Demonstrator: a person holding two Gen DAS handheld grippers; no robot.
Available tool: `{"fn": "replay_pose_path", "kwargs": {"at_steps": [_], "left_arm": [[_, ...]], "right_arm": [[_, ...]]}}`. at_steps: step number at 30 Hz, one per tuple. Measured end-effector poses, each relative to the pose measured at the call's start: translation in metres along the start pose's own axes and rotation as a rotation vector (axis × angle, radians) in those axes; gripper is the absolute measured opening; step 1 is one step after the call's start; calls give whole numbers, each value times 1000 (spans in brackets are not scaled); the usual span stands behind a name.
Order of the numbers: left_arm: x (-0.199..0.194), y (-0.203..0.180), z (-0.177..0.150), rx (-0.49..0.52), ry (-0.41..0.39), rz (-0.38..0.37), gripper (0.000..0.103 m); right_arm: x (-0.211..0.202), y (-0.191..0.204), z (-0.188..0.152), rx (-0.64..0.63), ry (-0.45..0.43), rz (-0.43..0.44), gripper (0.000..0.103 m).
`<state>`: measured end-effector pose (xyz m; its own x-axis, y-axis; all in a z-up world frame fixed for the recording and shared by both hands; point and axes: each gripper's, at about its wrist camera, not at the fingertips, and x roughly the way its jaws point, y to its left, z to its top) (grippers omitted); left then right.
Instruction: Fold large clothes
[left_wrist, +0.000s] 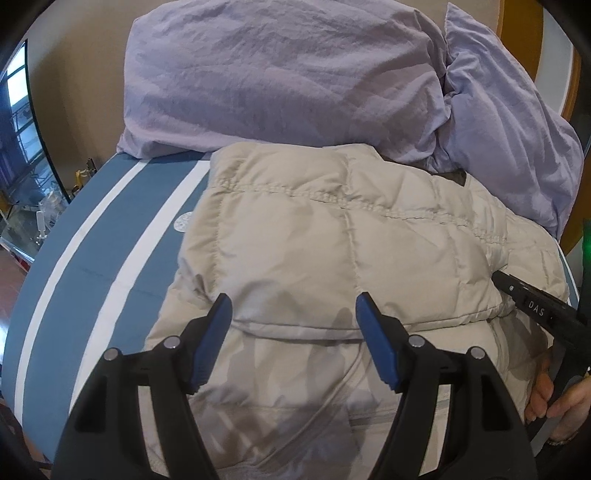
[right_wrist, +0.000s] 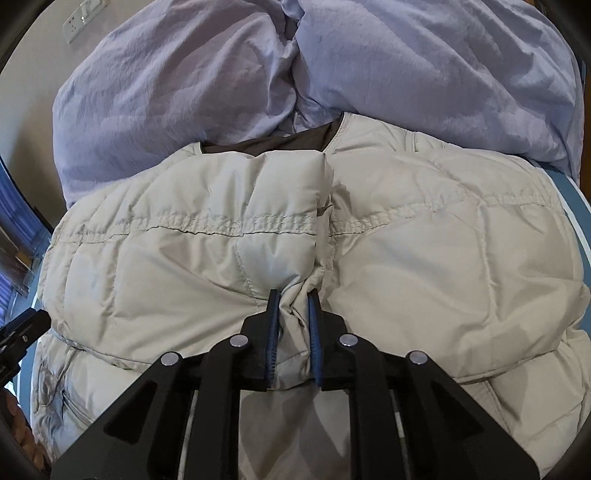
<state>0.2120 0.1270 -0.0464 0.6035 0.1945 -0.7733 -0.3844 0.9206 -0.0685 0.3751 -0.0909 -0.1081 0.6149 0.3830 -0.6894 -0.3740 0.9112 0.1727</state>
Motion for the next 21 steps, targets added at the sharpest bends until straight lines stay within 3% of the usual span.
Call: {"fn": "replay_pose_path", "kwargs": {"at_steps": [2,5,14,21], "left_arm": [[-6,3,-3,2,-8,12,78],[-18,10,-10,11,-21,29,84],[-60,56,-48,15,-18,13,89],[-77,95,-91,-21,15,-10,89]], "right_arm": [[-2,-2,1,-7,-2,-24,45],[-15,-10,0,3,-5,-9,68],[-84,-53,-23,-32,-41,-1,75],[-131,-117,-70,-24,-49,-55,81]]}}
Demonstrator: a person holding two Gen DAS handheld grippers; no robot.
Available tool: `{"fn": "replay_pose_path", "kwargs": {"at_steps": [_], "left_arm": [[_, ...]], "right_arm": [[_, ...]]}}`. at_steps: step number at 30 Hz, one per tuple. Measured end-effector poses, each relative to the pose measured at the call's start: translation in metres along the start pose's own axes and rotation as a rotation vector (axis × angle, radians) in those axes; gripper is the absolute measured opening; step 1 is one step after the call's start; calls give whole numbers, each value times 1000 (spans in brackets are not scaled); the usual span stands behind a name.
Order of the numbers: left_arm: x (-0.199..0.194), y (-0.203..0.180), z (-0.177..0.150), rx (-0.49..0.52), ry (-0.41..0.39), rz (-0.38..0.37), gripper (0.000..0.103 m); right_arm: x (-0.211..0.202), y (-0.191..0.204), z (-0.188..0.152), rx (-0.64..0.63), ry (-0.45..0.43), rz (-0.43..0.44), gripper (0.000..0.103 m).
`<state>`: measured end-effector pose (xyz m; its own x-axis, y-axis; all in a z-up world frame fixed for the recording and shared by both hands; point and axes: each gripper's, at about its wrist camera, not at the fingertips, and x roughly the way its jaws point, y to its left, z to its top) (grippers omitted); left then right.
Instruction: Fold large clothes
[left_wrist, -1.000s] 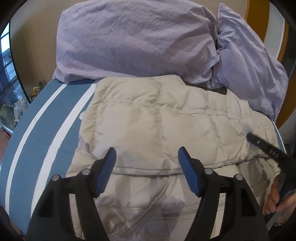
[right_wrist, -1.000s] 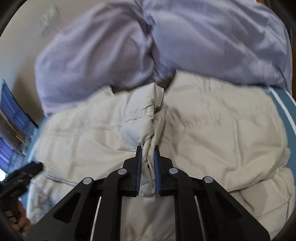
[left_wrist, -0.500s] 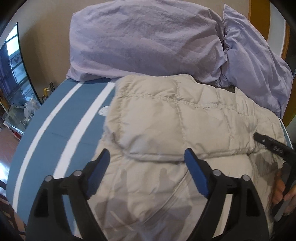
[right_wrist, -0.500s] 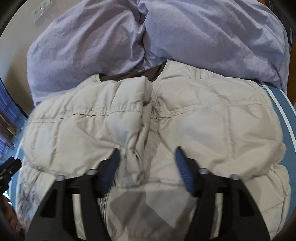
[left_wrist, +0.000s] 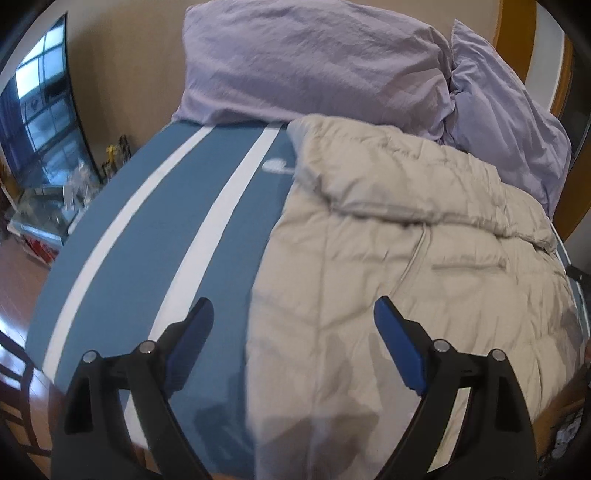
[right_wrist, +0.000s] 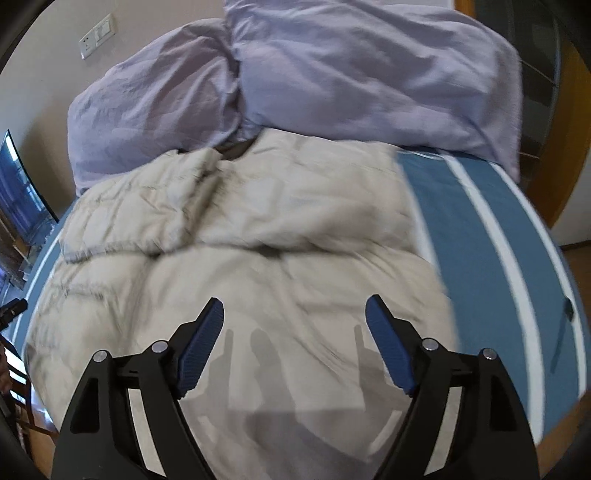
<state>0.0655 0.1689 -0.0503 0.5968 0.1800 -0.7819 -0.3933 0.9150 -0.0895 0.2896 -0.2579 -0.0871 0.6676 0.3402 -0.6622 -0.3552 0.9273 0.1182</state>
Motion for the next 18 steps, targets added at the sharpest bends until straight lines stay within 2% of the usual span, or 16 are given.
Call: {"fn": "replay_pose_path", "kwargs": {"at_steps": [4,13,18], "left_arm": [[-2,15,-17,-32,21,-13,89],[-1,16,-43,-51,52,-63,88],[5,13,-54,-66,83,-102,77]], "right_arm": [[-18,-37,-28,38,18,-28,81],[-43,-96,-81,179,58,31,81],[-47,-103,-95,209,61,79,80]]}}
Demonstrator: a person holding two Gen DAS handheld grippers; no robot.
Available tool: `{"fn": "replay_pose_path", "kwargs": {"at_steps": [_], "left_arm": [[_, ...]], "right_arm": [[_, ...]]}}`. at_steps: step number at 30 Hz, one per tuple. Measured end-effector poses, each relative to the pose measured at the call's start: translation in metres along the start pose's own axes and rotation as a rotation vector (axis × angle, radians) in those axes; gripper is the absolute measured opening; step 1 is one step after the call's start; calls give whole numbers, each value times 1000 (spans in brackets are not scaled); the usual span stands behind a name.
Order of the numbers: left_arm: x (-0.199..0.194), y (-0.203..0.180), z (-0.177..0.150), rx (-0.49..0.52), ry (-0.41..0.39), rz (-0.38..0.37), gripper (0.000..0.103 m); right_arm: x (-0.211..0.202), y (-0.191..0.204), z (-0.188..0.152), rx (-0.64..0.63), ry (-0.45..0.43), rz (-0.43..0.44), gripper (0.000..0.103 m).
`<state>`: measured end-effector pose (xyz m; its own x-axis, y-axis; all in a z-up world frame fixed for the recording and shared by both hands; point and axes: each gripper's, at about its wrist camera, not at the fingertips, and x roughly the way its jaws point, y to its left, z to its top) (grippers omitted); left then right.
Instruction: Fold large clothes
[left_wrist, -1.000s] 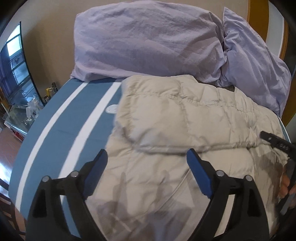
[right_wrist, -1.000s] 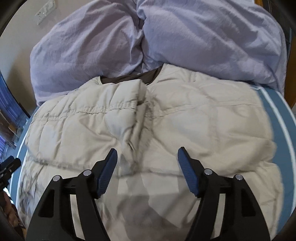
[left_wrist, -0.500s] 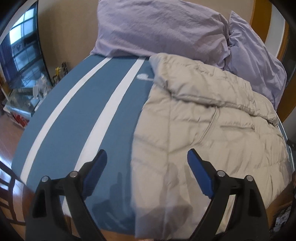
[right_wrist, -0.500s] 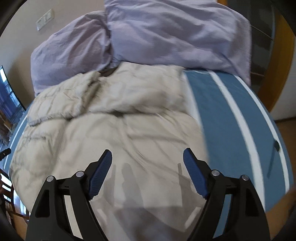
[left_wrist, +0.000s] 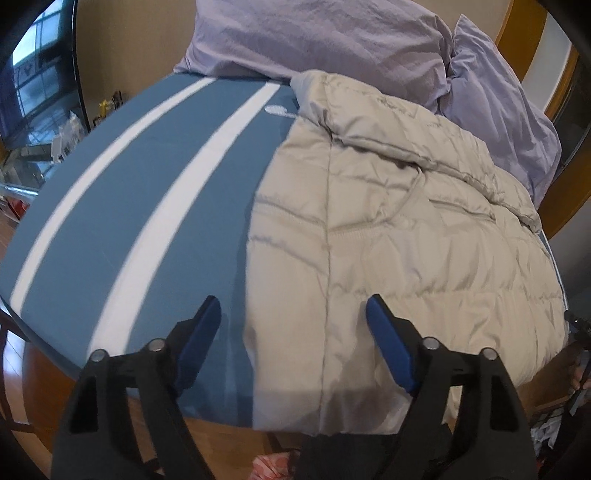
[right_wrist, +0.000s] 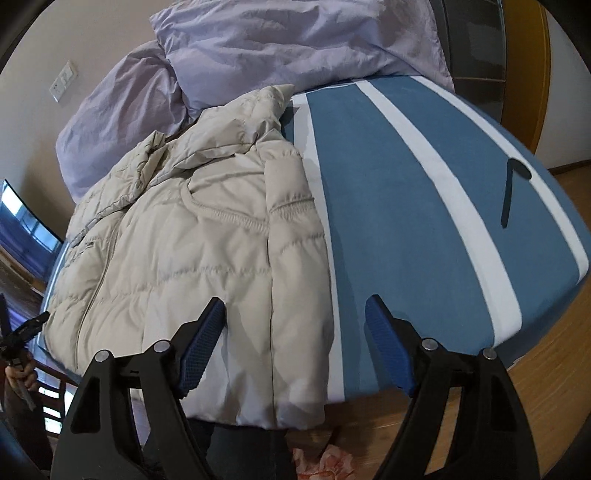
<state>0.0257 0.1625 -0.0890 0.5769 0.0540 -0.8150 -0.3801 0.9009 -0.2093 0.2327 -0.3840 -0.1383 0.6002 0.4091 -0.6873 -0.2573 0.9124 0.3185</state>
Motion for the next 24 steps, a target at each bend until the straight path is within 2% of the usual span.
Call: {"fn": "replay_pose_path", "kwargs": {"at_steps": [5,9,12,17,24], "left_arm": [[3,1,-8,-27,12,-51,69],[2,1,-12,-41,-3,-70,67],[1,-1,-15,-45,-14,-79,65],[0,-2,-18,-58,-15,-107,55],[-1,-2,-19,-82,-12,-124,46]], "right_arm": [[5,4,-6,-10,13,36,73],[8,5,-9,-5,22,67,67],[11,5,-12,2,26,94,59],[12,2,-18,24,14,136,43],[11,2,-19,24,11,142,40]]}}
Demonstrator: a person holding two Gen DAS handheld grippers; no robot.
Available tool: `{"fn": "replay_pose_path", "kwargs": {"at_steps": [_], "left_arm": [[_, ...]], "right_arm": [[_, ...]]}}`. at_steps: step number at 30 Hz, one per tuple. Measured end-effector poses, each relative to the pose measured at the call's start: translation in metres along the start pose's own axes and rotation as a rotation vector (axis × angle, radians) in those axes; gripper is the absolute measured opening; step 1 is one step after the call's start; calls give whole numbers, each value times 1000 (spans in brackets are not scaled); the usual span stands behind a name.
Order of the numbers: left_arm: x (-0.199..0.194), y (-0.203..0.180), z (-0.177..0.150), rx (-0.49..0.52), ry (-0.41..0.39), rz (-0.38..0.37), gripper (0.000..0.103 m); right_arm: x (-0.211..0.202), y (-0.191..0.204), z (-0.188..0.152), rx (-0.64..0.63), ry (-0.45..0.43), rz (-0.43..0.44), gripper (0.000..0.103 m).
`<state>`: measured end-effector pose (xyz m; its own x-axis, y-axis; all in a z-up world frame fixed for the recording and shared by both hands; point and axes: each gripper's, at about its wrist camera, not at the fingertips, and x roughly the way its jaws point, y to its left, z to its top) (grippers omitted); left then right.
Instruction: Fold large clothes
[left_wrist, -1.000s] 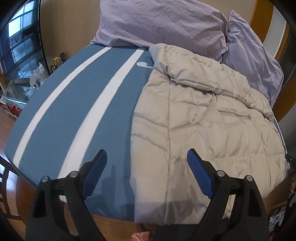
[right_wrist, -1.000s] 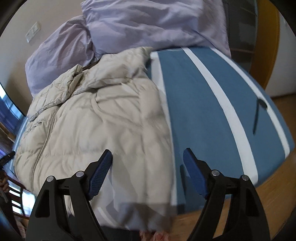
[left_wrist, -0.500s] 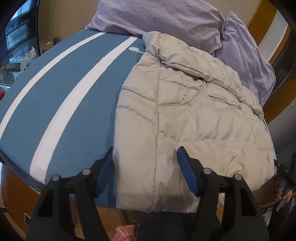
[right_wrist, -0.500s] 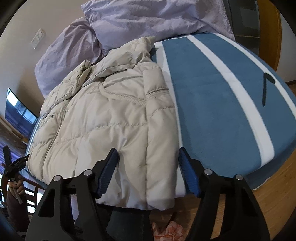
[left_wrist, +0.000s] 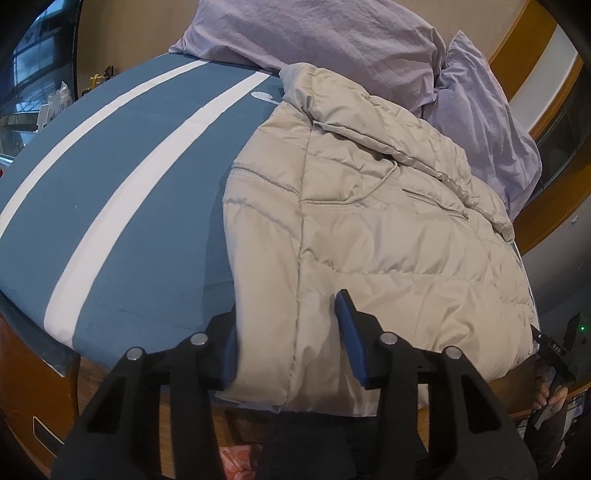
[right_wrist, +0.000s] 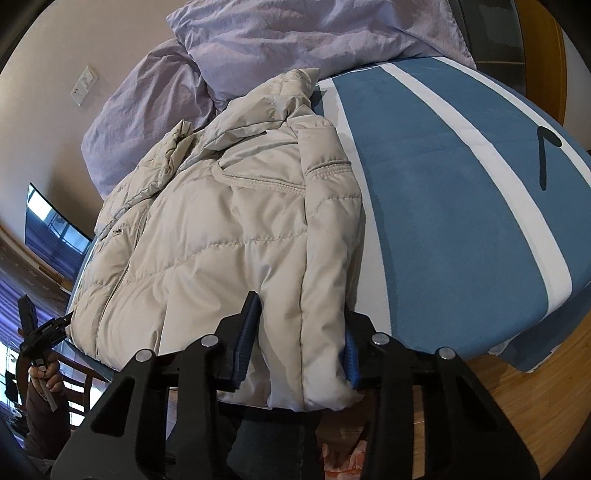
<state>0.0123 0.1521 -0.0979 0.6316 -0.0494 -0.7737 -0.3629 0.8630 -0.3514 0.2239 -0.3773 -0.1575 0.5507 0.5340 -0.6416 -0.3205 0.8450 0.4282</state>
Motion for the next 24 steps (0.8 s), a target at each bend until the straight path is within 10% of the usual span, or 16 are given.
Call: {"fn": "replay_pose_path", "kwargs": {"at_steps": [8,24], "left_arm": [[-14,-8,2,-4,-48,-18,16],[-66,-33,67,3,-249,-66,13]], "right_arm": [[-15,7,5,-1,-78,12,12],[-57,57,76,-76,-299,-6,12]]}}
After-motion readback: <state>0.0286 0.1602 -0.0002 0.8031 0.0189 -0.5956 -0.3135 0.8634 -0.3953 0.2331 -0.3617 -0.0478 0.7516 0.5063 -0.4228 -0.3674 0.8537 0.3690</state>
